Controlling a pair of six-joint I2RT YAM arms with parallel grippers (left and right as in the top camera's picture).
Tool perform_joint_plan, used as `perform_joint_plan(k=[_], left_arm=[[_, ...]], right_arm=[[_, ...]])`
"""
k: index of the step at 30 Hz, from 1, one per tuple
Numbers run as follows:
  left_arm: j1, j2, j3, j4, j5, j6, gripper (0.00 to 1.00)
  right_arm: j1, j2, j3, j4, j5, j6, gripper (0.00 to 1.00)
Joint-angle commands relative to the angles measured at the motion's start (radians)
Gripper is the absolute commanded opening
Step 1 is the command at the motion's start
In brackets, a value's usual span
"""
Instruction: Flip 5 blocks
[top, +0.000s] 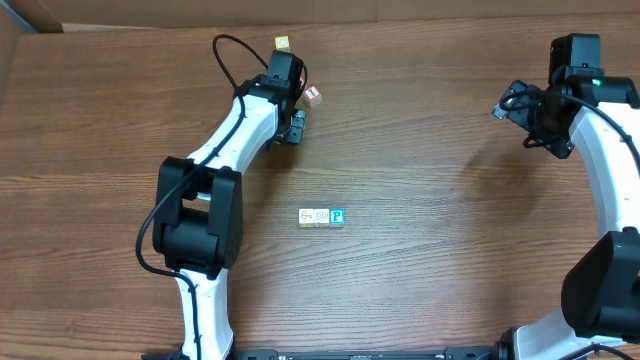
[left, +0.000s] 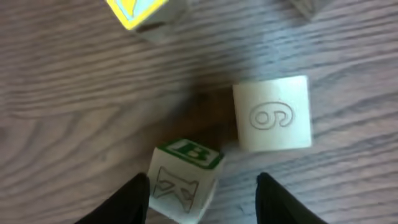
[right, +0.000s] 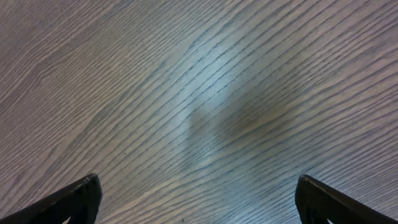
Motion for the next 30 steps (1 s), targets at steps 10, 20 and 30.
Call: perform_joint_plan(k=[10,20,30], left_arm=[[0.014,0.030,0.010,-0.013,0.011,0.048,0.49],[0.019,0.036,0.010,0.003,0.057,0.049,0.43],[0.041,0.036,0.010,-0.005,0.079,0.020,0.36]], right_arm=[[-0.002,-0.015,0.013,0.006,0.001,-0.006,1.00],[-0.002,-0.015,0.013,0.005,0.001,-0.006,1.00],[-0.002,-0.015,0.013,0.006,0.001,-0.006,1.00]])
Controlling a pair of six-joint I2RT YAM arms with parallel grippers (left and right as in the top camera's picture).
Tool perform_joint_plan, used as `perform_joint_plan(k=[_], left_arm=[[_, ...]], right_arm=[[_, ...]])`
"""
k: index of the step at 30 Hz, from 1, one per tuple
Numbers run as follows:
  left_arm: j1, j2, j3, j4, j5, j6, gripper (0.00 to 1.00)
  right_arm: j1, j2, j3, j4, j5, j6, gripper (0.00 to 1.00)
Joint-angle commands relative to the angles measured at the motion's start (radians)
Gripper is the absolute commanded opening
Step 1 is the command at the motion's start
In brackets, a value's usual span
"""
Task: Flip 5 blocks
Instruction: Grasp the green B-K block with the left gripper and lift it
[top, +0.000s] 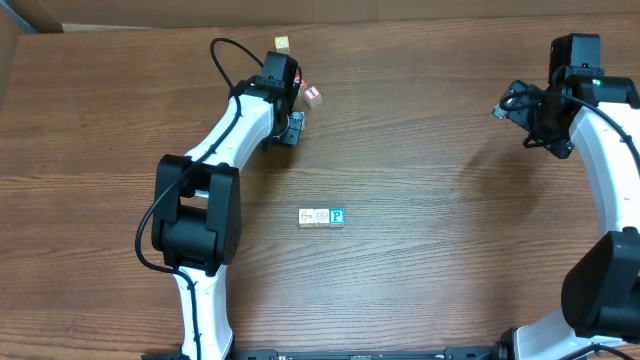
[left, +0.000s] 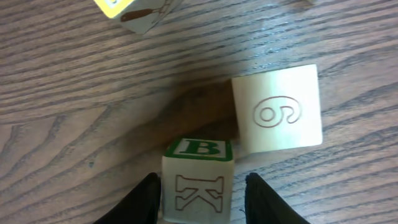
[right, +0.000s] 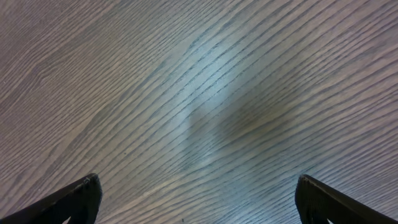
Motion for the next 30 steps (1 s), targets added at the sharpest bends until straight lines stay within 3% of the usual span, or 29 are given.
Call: perform_joint_plan(k=[1,5,18,21,30], left_arm=[[0.017,0.020,0.010,0.001,0.017,-0.024,0.36],[0.029,0.020,0.010,0.010,0.025,-0.060,0.32],[0.033,0.020,0.010,0.014,0.065,-0.060,0.30],[0.034,0.020,0.010,0.009,0.065,-0.060,0.22],[0.034,-0.048,0.012,-0.030,0.065,-0.090,0.14]], right_arm=[[-0.001,-0.015,0.013,0.005,0.001,-0.006,1.00],[-0.001,-0.015,0.013,0.005,0.001,-0.006,1.00],[-0.001,-0.015,0.013,0.005,0.001,-0.006,1.00],[-0.001,-0.015,0.013,0.005,0.001,-0.006,1.00],[-0.001,-0.015,0.013,0.005,0.001,-0.006,1.00]])
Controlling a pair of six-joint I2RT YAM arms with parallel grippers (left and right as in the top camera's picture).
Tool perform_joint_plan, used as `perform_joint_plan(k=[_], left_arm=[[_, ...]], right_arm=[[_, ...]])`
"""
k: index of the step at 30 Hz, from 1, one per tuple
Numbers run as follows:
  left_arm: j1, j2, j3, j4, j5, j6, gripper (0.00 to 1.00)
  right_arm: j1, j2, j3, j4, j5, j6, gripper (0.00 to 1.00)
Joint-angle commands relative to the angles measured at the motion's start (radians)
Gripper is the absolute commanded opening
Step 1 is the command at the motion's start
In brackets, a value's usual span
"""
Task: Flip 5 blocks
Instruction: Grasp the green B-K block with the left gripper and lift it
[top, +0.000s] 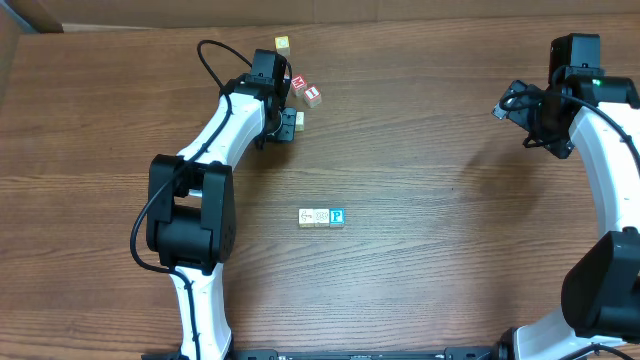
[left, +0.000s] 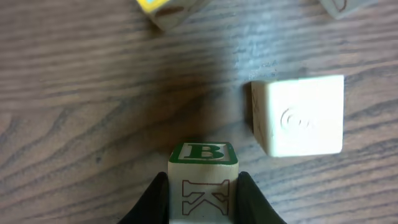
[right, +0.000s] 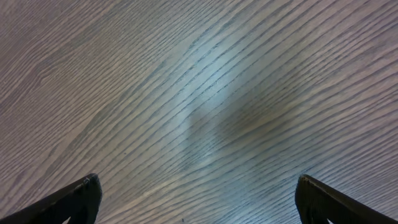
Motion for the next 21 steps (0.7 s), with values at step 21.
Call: perform_joint_plan(k=[21], left_arm=[[0.002,-0.635,0.008,-0.666,0.080,-0.279,0.12]], right_arm=[[-0.001,-0.015,0.013,0.005,0.001,-0.006,1.00]])
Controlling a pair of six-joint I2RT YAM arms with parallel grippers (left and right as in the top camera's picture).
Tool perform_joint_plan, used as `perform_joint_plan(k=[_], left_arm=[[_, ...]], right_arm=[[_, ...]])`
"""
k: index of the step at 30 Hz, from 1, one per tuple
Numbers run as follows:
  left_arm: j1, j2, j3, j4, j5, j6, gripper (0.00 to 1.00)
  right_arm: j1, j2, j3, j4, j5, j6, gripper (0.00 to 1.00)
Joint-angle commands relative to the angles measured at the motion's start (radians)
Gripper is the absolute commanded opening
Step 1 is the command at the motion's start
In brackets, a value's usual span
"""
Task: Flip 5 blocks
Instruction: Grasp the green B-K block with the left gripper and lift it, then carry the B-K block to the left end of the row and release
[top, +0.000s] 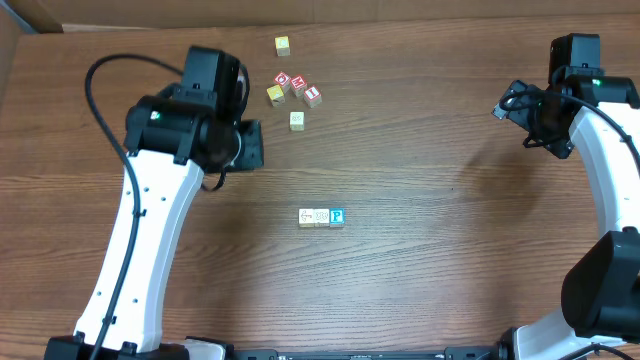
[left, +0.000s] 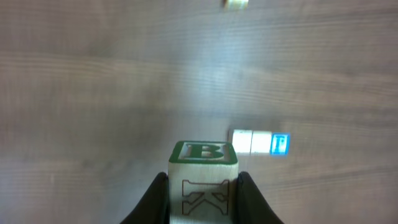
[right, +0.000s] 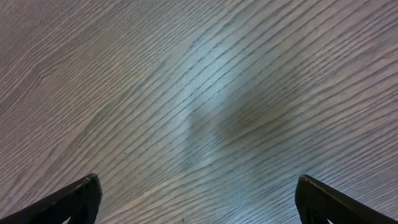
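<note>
A wooden block with a green B on top and an outlined K on its side (left: 202, 158) is held off the table, and my left gripper (left: 202, 186) is shut on it. In the overhead view the left gripper (top: 246, 146) hangs high over the table's left-middle, where the held block is hidden. Below and to its right lies a row of three blocks (top: 321, 217), the right one blue, also seen as the row (left: 260, 142). My right gripper (right: 199, 208) is open over bare wood at the far right, the right gripper (top: 530, 125).
Several loose blocks lie at the back: a cream one (top: 296, 119), a cluster of red and yellow ones (top: 295, 88), and a yellow one (top: 283, 44) farther back. The cream block (left: 236, 4) shows at the top edge of the left wrist view.
My left gripper was low among the loose blocks at the back, shut on the K block beside the cream block. Now it is high up and nearer the front, still holding the block. The right arm is unchanged.
The left gripper stood open around a tilted K block beside the cream 6 block. Then its fingers were closer in around the block, now upright. Then it was shut on the block, and now it holds it high over the table. The right gripper stayed open throughout.
</note>
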Motion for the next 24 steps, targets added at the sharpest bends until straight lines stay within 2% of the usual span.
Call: perform_joint_plan(k=[1,7,18,24], left_arm=[[0.001,0.010,-0.004,-0.053,0.011,-0.061,0.12],[-0.031,0.010,-0.140,-0.016,0.013,-0.075,0.11],[-0.124,0.011,-0.581,0.418,0.014,-0.154,0.13],[-0.142,0.012,-0.706,0.592,0.015,-0.170,0.13]], right_arm=[[-0.001,-0.015,0.013,0.006,0.001,-0.006,1.00],[-0.001,-0.015,0.013,0.006,0.001,-0.006,1.00],[-0.001,-0.015,0.013,0.006,0.001,-0.006,1.00],[-0.001,-0.015,0.013,0.006,0.001,-0.006,1.00]])
